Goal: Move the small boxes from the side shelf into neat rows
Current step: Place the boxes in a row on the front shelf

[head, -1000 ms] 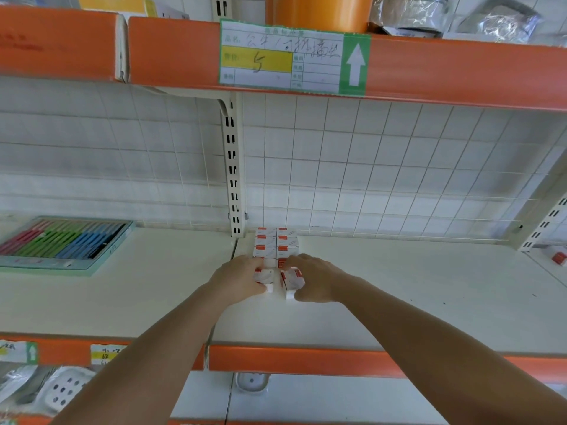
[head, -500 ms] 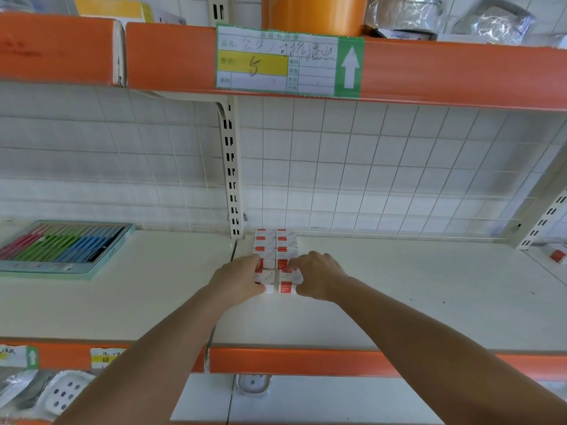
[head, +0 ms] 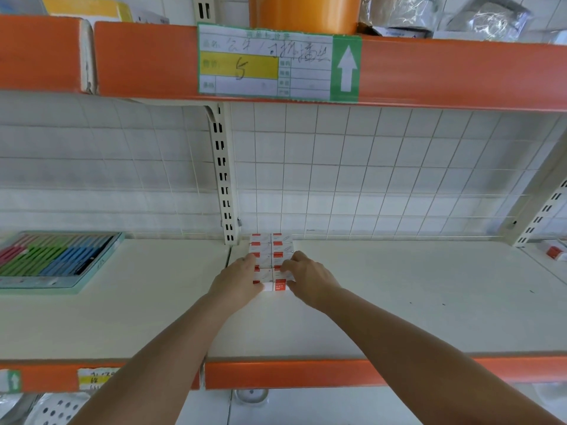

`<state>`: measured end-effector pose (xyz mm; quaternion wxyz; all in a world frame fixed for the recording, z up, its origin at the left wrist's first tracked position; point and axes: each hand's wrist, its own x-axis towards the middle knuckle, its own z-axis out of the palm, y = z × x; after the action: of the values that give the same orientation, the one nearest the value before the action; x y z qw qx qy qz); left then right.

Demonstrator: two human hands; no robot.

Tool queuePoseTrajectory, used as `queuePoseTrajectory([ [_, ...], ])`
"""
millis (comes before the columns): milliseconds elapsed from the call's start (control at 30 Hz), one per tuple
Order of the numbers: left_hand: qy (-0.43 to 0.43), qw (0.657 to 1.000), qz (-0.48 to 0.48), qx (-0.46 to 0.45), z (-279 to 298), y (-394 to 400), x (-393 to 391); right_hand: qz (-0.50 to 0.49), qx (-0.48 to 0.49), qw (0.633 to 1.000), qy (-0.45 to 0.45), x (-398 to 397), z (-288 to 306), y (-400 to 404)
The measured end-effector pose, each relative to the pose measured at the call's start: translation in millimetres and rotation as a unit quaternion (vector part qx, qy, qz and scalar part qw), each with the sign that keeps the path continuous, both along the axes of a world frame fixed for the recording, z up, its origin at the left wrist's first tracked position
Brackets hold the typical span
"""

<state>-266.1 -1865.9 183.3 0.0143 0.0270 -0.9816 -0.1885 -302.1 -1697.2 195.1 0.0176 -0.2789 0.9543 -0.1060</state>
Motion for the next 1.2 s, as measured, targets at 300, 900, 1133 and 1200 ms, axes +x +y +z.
queuePoseTrajectory([
  [300, -0.016, 1.0, -0.005, -0.024, 1, -7, -2, 0.001, -0.01, 1.0, -0.007, 0, 2, -1],
  [900, 0.013, 0.995, -0.012, -0.102, 32, 3, 6, -0.056, 0.025, 0.998, 0.02, 7, 17, 28],
  [1133, 0.052, 0.987, -0.059, -0.137, 54, 32, 9, -0.09, 0.021, 0.995, 0.033, 21, 30, 59],
  [1200, 0.045, 0.987, -0.076, -0.131, 53, 41, 8, -0.099, 0.021, 0.994, 0.034, 26, 30, 67],
])
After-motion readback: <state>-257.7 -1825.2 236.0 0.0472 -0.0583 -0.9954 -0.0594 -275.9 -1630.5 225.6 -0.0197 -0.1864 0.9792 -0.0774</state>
